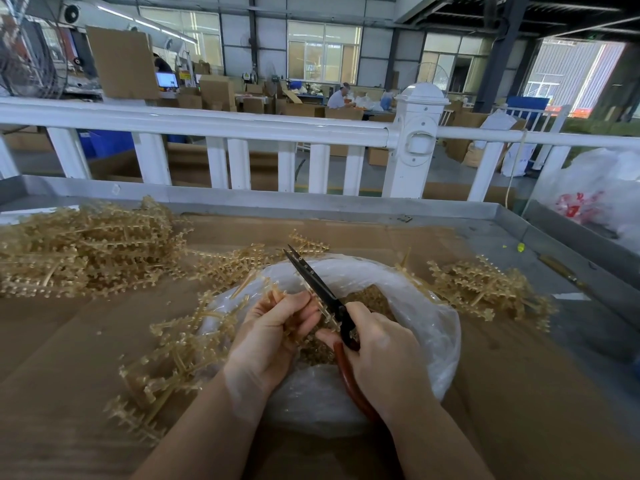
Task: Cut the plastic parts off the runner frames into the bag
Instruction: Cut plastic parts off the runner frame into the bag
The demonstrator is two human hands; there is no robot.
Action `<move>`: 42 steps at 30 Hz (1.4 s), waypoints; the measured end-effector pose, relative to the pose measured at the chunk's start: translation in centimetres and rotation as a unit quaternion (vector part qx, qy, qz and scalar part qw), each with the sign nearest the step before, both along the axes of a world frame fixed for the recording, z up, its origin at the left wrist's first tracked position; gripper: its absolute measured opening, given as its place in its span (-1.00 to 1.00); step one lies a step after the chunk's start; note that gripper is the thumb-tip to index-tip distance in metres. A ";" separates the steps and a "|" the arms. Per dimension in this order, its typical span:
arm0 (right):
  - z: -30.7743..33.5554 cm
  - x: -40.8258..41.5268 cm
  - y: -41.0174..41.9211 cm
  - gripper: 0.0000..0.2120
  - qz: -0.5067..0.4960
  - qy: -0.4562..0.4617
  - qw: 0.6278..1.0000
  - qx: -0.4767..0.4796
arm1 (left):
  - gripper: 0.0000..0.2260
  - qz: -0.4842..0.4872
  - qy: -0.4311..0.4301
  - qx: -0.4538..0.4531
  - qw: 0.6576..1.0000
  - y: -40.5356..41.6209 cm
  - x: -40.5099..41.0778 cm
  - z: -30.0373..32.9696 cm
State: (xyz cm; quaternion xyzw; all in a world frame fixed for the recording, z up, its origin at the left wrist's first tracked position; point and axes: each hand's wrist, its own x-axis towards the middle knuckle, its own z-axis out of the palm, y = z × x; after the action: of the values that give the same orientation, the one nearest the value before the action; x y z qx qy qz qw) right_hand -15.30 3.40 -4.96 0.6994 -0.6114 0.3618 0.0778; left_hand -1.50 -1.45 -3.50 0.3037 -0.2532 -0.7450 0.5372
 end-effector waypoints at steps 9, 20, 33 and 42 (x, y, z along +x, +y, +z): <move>0.1 -0.1 0.2 -0.80 0.007 -0.026 1.000 -0.014 | -0.87 -0.021 -0.022 -0.019 0.999 -0.2 0.1 -0.1; 0.3 0.2 0.1 -0.72 0.004 -0.026 1.000 -0.001 | -0.97 -0.048 -0.042 -0.029 0.998 0.2 -0.1 0.1; 0.0 0.0 -0.5 -0.76 -0.018 0.009 1.000 0.011 | -0.82 -0.047 -0.051 -0.026 0.997 0.0 -0.1 -0.2; -0.6 -0.3 -0.6 -0.65 -0.042 -0.019 0.999 0.007 | -0.91 0.119 0.066 0.027 0.990 -0.7 -0.6 -0.3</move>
State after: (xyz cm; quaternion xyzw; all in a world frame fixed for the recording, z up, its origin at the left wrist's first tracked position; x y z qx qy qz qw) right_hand -15.62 2.85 -5.58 0.6671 -0.6440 0.3666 0.0762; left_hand -2.12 -2.14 -3.85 0.2963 -0.1591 -0.7006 0.6294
